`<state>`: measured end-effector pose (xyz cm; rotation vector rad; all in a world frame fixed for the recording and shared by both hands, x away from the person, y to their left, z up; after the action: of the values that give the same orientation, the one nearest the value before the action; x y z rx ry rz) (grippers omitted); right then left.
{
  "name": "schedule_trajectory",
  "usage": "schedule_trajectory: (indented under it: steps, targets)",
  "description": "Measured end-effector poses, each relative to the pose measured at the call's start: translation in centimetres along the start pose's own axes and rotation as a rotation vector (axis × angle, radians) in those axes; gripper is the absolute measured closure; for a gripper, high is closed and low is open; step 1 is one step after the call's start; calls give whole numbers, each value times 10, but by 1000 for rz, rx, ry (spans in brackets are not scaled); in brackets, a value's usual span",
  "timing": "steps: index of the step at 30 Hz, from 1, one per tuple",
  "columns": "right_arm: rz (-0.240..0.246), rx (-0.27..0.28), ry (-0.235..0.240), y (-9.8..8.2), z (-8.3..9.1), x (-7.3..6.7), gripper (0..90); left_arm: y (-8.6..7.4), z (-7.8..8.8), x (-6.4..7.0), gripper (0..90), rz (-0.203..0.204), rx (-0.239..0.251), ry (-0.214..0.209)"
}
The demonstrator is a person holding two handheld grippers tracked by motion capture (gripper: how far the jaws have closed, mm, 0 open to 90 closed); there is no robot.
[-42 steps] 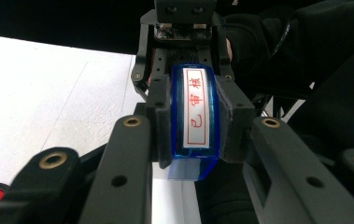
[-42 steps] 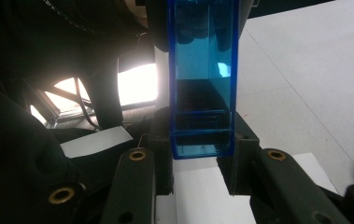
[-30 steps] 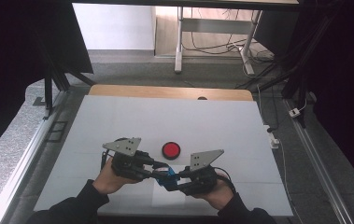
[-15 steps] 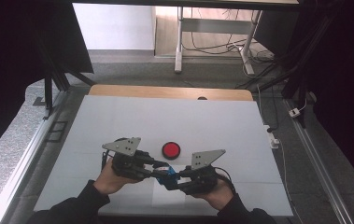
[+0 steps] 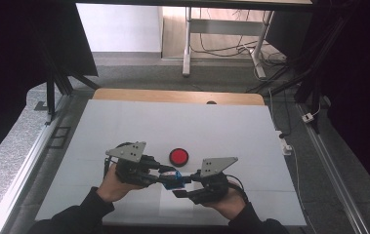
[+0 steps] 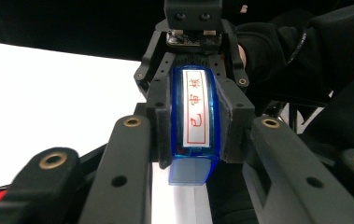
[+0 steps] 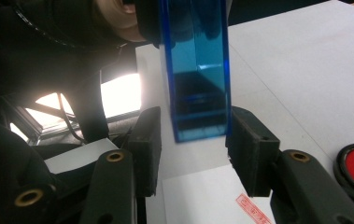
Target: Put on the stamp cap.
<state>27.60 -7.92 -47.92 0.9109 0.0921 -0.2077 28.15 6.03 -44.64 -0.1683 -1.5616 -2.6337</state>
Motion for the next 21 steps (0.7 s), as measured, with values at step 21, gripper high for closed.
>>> schedule_trajectory:
  steps: [21]
  targets:
    - [-72,-22,-132,-7,16,8,338,1,7,-4,702,32,-60,103]
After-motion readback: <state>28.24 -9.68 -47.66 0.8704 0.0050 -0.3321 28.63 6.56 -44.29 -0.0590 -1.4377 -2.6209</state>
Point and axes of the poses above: each handheld gripper's, and its own axes: z roughly backward along the jaws, y roughly out of its top, x roughly to its right, the point moved 7 cm from there along -z, roughly forward along the jaws, and after that the axes turned 11 degrees about -x, right-handed, at the moved point
